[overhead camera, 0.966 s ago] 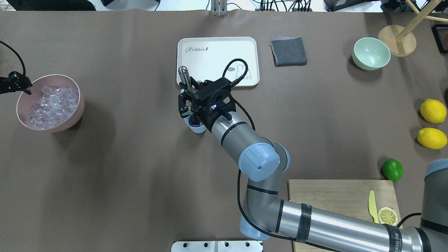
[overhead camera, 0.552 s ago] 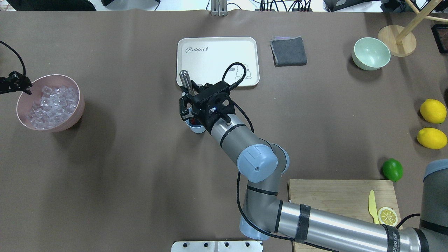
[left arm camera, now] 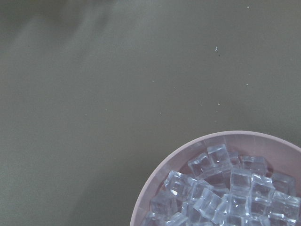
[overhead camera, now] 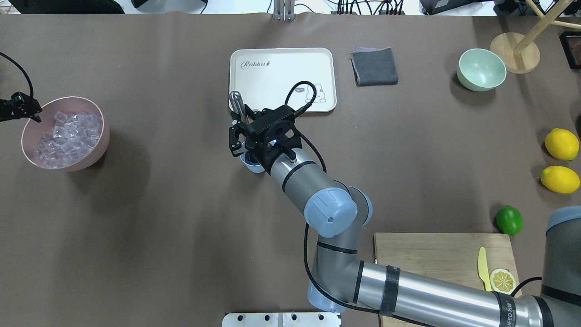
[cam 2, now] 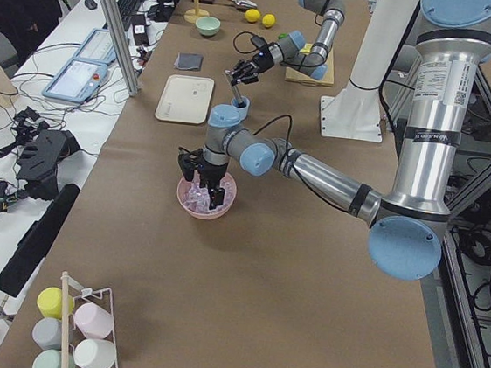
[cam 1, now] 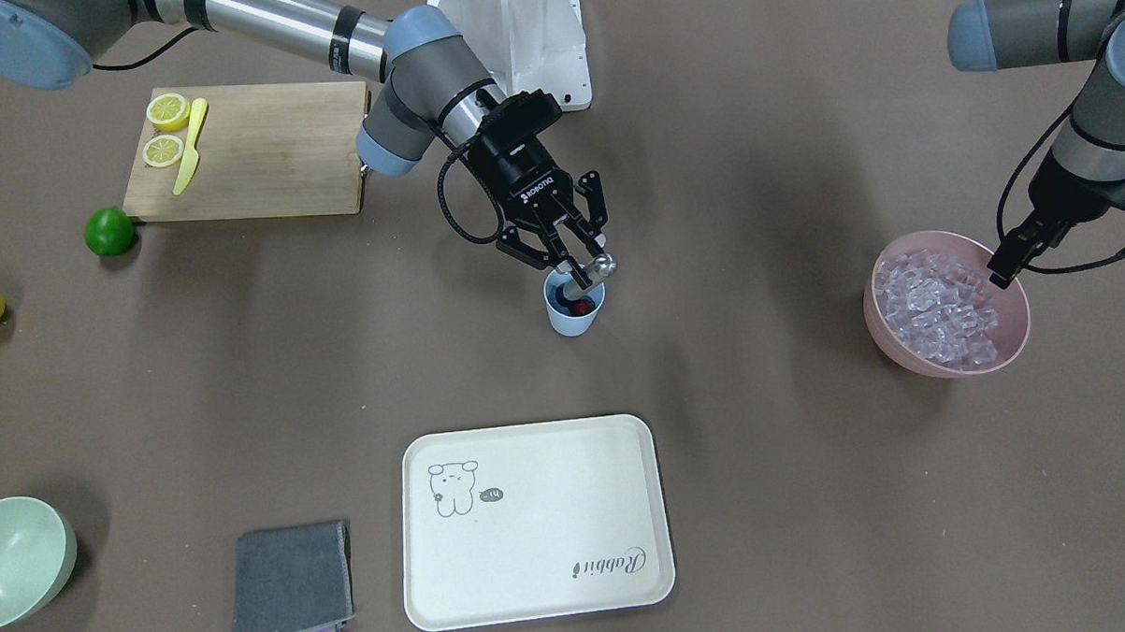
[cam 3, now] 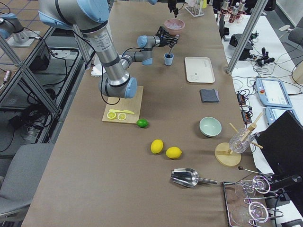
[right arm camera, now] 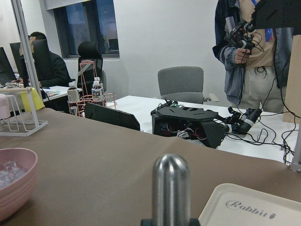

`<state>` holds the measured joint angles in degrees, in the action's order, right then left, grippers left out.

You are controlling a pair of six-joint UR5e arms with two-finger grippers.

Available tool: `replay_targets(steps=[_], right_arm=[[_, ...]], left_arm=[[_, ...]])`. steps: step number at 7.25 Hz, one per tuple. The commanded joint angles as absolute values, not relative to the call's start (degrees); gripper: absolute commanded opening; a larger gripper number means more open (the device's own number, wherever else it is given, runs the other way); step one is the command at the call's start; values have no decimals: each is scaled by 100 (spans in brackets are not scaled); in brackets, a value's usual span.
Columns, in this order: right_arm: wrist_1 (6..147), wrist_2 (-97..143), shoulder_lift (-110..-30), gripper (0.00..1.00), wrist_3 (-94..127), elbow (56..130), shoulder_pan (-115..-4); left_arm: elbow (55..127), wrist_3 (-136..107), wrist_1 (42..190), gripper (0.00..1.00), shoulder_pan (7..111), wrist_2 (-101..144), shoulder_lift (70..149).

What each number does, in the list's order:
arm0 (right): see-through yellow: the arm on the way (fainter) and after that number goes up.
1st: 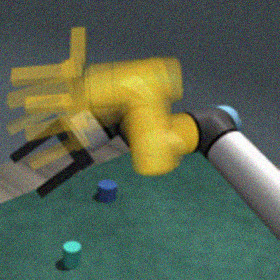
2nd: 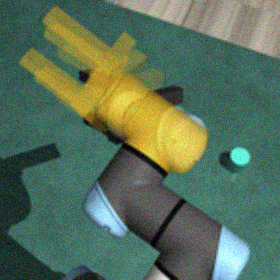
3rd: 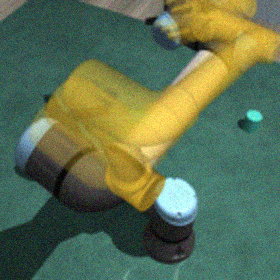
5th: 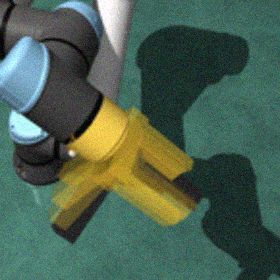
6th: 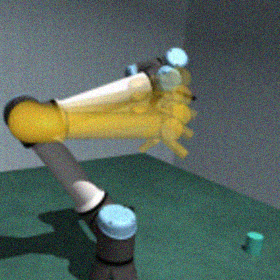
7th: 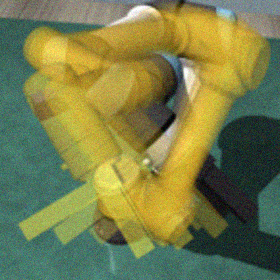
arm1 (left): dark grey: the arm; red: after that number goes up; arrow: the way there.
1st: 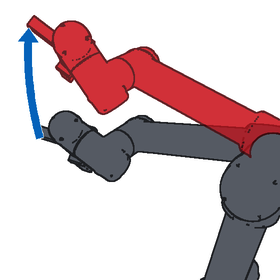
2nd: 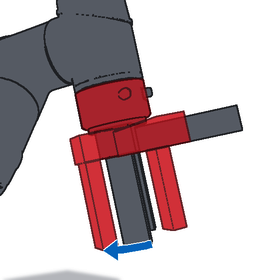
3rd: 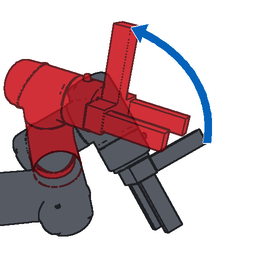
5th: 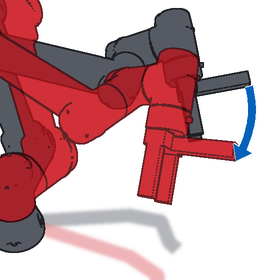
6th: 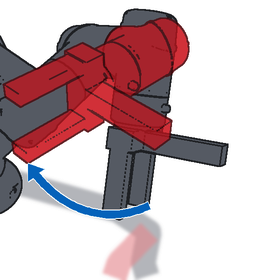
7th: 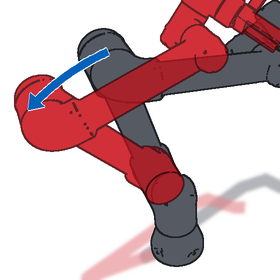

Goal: Mash ice and strawberries in cup
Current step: 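Press the pestle down on the ice and strawberry with the right gripper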

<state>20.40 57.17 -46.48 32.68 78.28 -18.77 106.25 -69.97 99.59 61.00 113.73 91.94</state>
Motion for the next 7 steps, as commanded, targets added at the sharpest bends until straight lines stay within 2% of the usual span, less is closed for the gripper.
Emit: replay_targets(steps=[1, 4, 7], right_arm=[[2030, 5704, -4562, 0, 3270, 8058, -1898], [2092, 5713, -4553, 0, 3269, 8340, -2108], [2222, 5722, -4544, 0, 3296, 8297, -2197]], left_arm=[[10635, -7074, 9958, 97, 6100, 11373, 9202], [10626, -7093, 9967, 97, 6091, 11373, 9211], [10608, -7146, 9958, 97, 6073, 11373, 9281]])
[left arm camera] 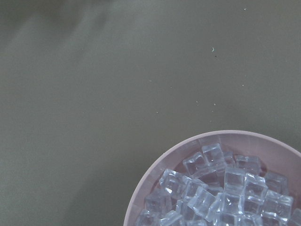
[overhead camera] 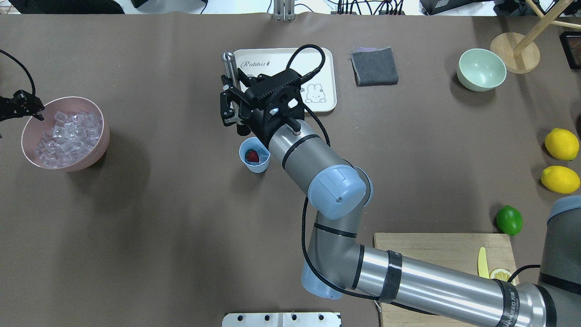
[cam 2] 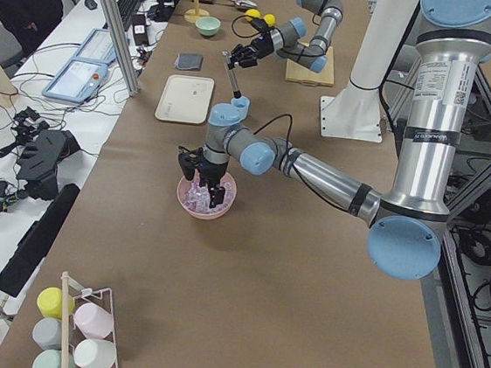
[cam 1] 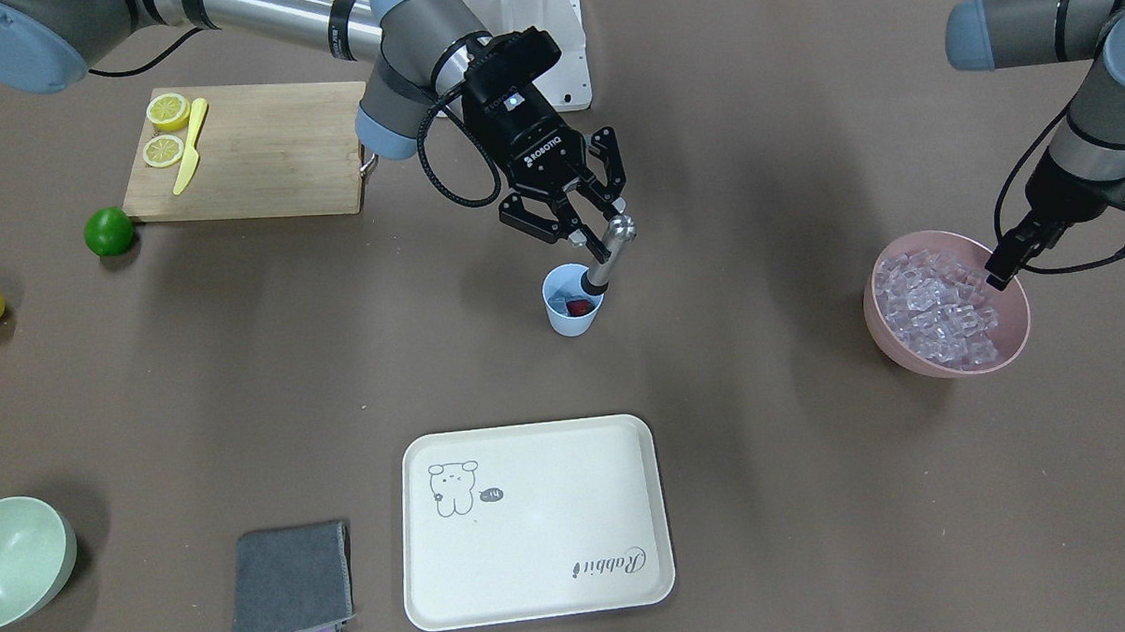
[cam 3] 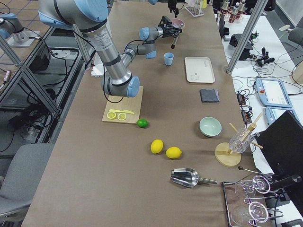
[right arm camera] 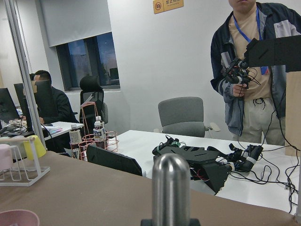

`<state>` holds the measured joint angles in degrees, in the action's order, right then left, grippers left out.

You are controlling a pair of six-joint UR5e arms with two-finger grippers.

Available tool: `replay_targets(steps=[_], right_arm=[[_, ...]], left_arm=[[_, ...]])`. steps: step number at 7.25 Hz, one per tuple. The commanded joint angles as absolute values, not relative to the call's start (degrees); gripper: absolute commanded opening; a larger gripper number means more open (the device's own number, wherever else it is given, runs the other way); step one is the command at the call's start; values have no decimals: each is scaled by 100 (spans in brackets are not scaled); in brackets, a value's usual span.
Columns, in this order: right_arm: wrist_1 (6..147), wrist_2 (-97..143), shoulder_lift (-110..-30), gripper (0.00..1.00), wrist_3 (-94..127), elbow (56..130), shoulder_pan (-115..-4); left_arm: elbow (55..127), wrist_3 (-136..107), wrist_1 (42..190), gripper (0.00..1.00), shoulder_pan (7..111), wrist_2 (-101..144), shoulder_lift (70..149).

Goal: Mash ice and strawberries in cup
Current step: 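Press the pestle down on the ice and strawberry with the right gripper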

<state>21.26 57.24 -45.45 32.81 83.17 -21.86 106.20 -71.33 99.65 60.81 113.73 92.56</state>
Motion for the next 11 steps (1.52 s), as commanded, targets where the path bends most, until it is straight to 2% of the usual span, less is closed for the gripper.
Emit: replay_targets(steps=[1, 11], right_arm=[[2258, 5713, -4587, 0, 3313, 8262, -2154], [2232, 5730, -4816, 0, 3322, 7787, -1951]], left_arm=[[10565, -7137, 9967, 97, 6073, 11373, 9299], [10521, -7119, 9993, 97, 6064, 11373, 9316]])
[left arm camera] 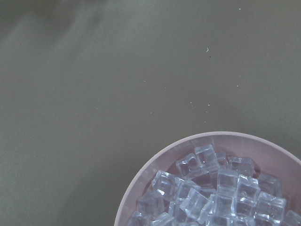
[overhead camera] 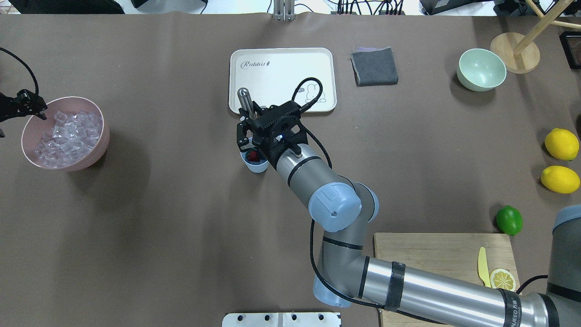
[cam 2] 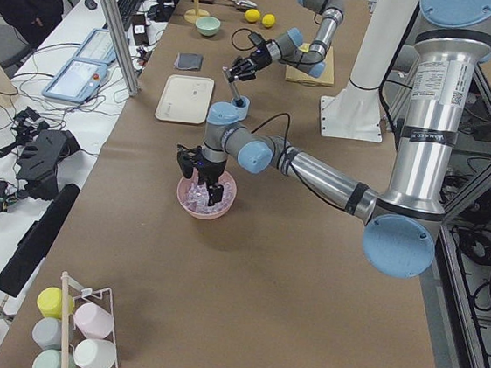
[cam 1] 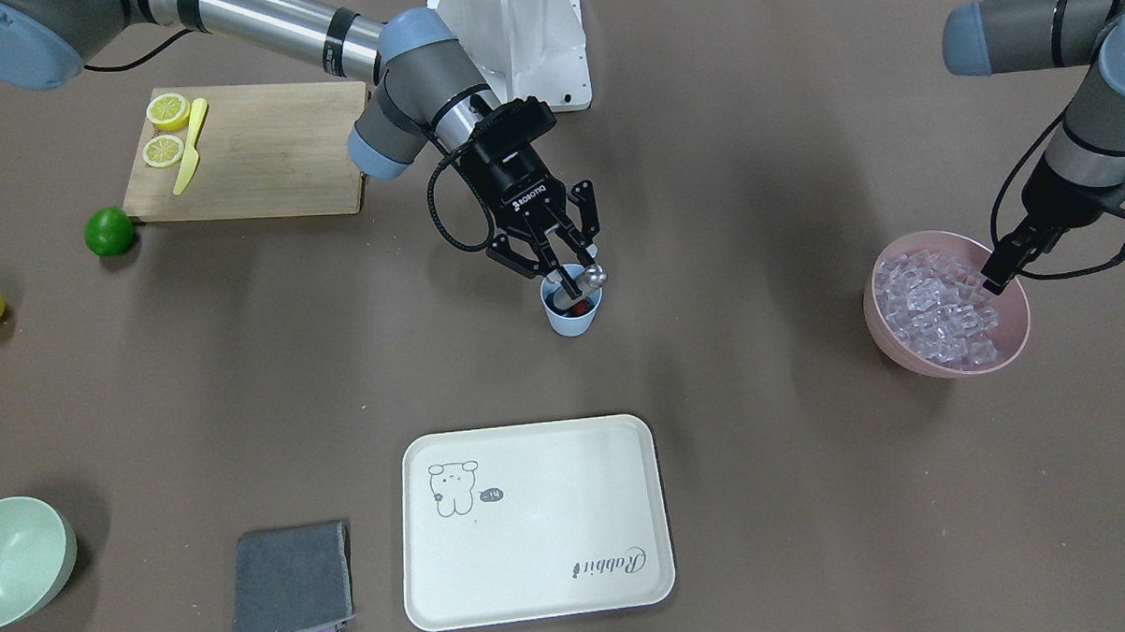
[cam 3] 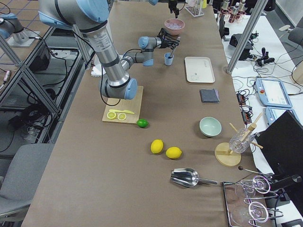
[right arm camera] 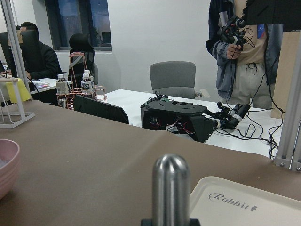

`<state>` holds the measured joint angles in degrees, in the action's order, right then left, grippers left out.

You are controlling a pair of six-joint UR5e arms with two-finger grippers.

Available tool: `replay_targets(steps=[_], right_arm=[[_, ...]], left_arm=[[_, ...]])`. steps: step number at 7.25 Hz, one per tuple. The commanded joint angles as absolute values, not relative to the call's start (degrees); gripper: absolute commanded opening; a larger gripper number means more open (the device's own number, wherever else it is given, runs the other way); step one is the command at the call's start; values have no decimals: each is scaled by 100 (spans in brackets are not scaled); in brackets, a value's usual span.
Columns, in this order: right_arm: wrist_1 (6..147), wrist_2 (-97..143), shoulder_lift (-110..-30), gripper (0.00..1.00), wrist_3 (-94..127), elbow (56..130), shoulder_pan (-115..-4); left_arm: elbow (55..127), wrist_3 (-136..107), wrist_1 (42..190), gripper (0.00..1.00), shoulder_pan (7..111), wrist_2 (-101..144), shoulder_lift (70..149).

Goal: Mash ice and strawberries in cup
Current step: 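Press the pestle down on the ice and strawberry with the right gripper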

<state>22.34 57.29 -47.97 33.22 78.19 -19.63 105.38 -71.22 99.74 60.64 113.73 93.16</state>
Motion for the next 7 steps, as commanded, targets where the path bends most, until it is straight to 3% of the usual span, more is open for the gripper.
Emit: replay_targets(steps=[1, 5, 7], right_arm=[[2232, 5722, -4808, 0, 3322, 7796, -1951], [2276, 5748, -4447, 0, 3331, 8356, -2284], [3559, 5905, -4412, 0, 3872, 9162, -2582]], left_arm=[[10512, -7110, 10141, 97, 6064, 11373, 9299], [10485, -7128, 10143, 97, 6064, 11373, 9316], [10573, -7128, 10134, 97, 6064, 11373, 9316]])
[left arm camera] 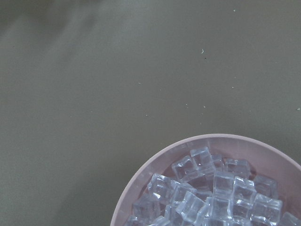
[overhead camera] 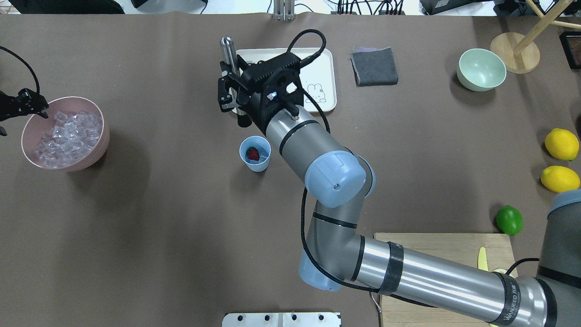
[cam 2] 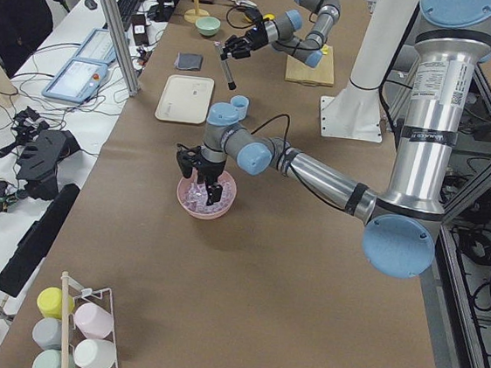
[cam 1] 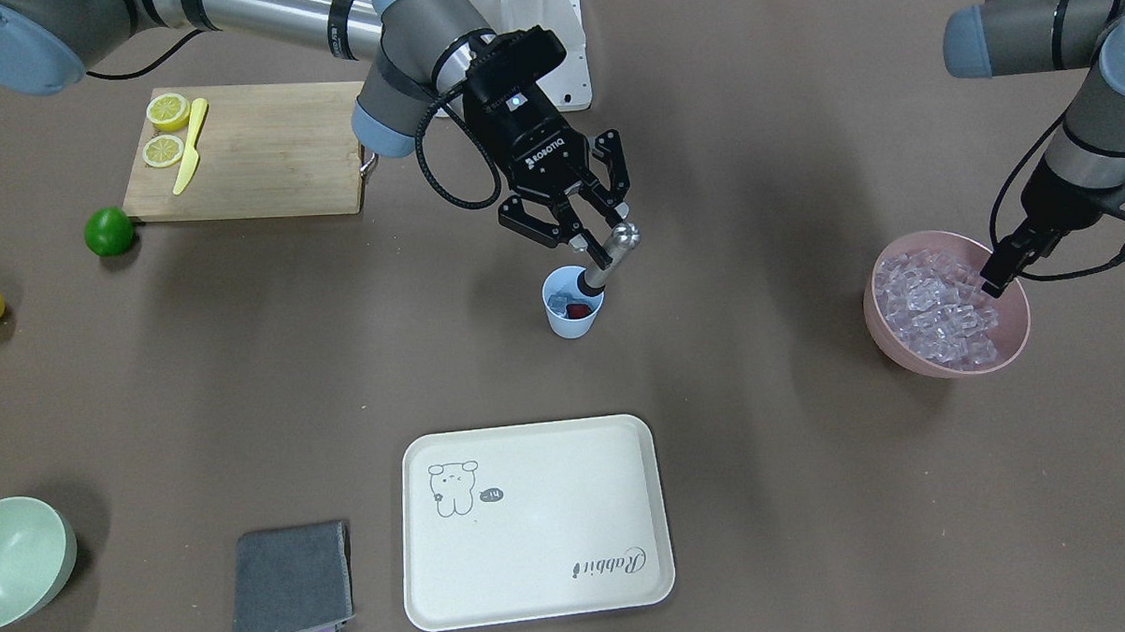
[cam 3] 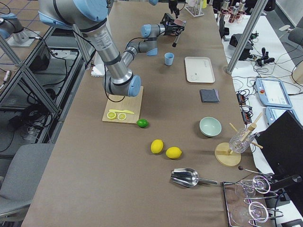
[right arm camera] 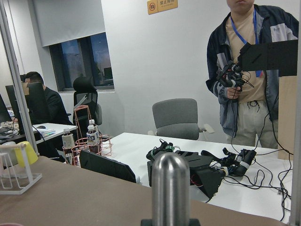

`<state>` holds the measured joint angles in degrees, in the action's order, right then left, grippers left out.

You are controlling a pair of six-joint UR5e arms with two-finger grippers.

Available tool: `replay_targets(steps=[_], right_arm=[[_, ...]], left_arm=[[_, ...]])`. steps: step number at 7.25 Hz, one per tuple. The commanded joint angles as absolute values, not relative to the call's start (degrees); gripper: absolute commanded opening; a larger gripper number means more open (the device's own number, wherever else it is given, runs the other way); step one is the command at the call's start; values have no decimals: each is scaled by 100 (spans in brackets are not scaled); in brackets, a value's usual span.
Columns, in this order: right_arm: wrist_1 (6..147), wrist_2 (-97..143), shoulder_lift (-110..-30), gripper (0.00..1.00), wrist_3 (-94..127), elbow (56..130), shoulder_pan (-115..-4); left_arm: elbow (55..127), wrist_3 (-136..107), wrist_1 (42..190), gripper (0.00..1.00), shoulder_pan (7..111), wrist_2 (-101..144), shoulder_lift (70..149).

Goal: Mash ice and strawberries in cup
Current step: 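Lift the pestle out of the cup with the right gripper, then carry the pestle back and stand it upright near the green bowl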

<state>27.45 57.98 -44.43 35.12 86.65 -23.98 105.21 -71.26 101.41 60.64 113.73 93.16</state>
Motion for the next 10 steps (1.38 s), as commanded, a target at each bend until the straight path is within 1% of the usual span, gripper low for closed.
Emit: replay_targets(steps=[1, 2, 4, 5, 6, 8, 10], right_arm=[[4656, 6446, -4325, 0, 4459, 9550, -2897], [5119, 7208, -4472, 0, 4587, 9754, -3353], [5508, 8946, -5243, 0, 5155, 9817, -4459], [5650, 9930, -5760, 0, 5107, 9861, -5091], [6173, 10767, -5940, 0, 5072, 9887, -5646], [7063, 11449, -6343, 0, 4758, 9870, -6098], [8361, 12056, -6381, 0, 3898, 9695, -6476]], left_arm=[[10712, -7119, 10125, 97, 6064, 11373, 9325], [10905, -7119, 10125, 97, 6064, 11364, 9360], [11266, -7076, 10134, 97, 5882, 11338, 9614], [11250, -7014, 10116, 97, 5775, 11338, 9981], [11224, -6901, 10125, 97, 5566, 11320, 10219], [11005, -6488, 10125, 97, 5239, 11276, 10590], [10934, -6180, 10116, 97, 5142, 10945, 10696]])
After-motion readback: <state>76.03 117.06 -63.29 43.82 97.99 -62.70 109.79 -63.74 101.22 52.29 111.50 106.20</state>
